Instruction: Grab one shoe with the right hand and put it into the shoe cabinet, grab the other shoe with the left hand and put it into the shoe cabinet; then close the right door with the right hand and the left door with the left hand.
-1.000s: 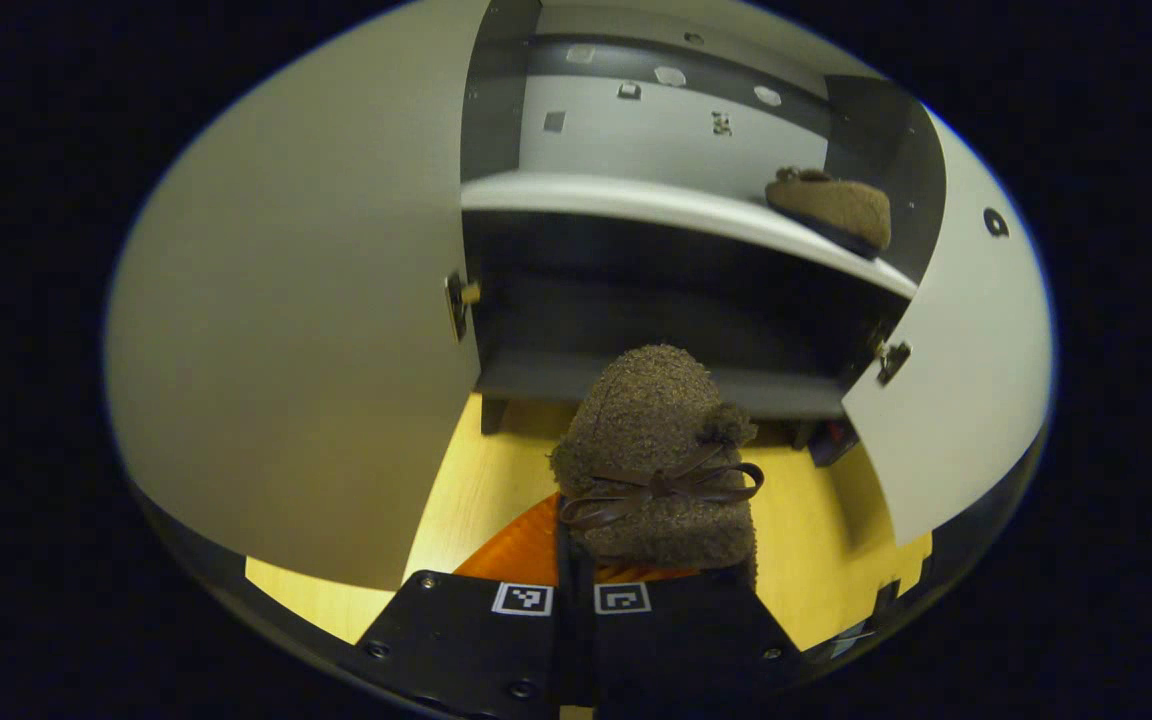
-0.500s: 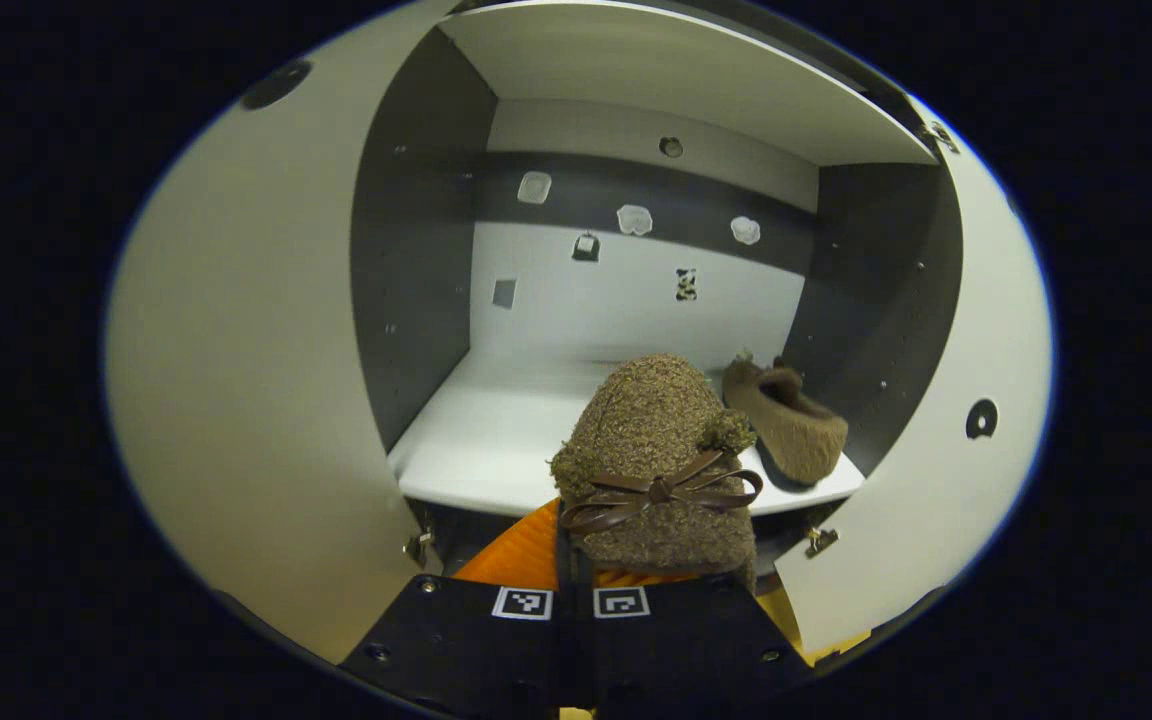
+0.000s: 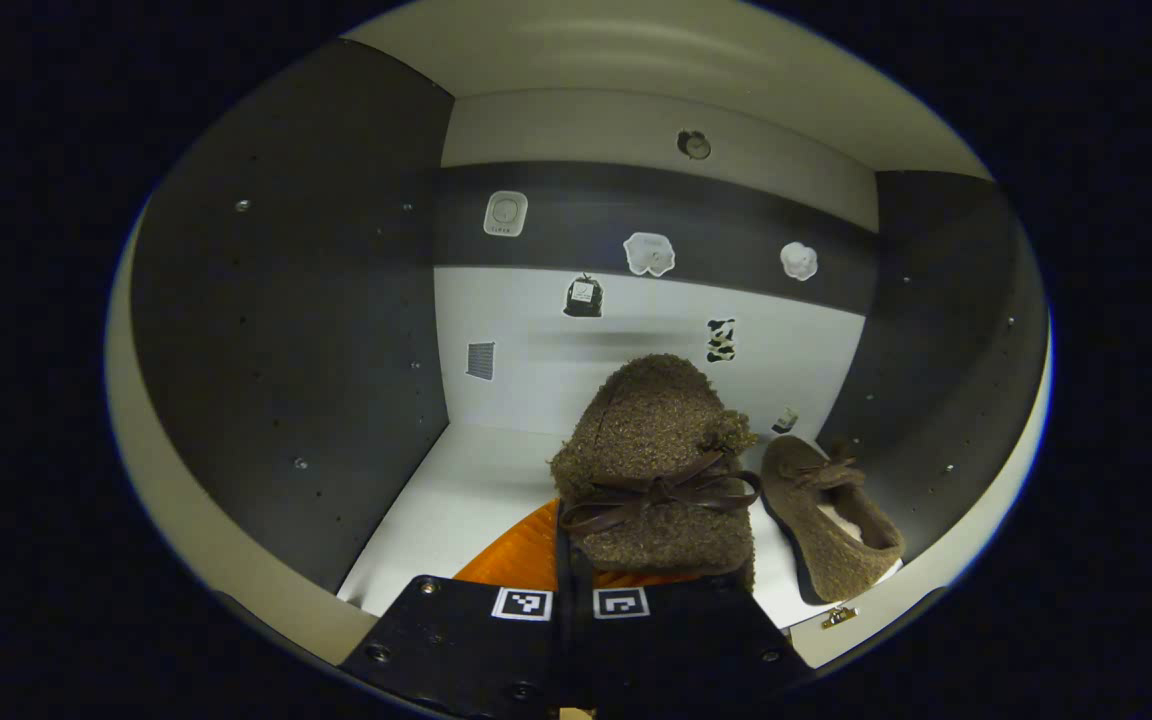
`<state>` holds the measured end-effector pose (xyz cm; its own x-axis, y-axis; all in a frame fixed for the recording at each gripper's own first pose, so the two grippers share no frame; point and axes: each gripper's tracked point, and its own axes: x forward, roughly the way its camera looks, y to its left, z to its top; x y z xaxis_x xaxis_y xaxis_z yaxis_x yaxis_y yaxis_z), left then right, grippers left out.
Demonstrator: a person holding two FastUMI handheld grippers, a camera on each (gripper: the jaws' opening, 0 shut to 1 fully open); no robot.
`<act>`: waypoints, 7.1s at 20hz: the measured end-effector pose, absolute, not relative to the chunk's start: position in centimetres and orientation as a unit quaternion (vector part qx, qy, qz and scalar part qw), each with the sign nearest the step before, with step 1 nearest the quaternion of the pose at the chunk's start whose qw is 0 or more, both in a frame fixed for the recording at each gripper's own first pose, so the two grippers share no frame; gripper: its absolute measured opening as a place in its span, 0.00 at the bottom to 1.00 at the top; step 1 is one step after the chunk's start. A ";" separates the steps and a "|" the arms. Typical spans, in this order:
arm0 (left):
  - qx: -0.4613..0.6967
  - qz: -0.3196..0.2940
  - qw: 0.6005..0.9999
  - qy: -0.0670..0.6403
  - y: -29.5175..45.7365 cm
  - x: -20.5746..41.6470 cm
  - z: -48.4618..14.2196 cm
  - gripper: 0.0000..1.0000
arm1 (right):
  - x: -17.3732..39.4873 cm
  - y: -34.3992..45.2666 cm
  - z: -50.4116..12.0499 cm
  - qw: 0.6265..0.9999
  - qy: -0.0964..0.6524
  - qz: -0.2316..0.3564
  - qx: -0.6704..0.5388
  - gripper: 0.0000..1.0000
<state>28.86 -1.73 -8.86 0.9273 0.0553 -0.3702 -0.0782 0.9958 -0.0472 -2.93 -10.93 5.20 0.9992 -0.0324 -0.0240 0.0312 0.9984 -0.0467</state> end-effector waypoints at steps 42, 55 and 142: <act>0.000 -0.048 0.991 0.125 -5.4 13.9 -1.1 0.27 | -5.6 -16.3 4.2 1.000 0.027 -0.006 0.011 0.15; -0.008 -0.076 0.994 0.072 -5.3 0.5 3.9 0.45 | -0.4 -19.8 2.7 0.998 0.051 0.042 -0.005 0.26; 0.020 -0.015 0.999 0.024 16.6 -5.5 3.0 0.93 | 16.1 1.2 -3.5 0.991 0.093 0.095 0.009 0.70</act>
<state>-5.54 16.59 3.01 0.9985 -0.0287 -0.0476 0.0305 0.9988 0.0394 16.11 1.18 -3.51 0.9648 0.1890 -0.1830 -0.1857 0.9820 0.0353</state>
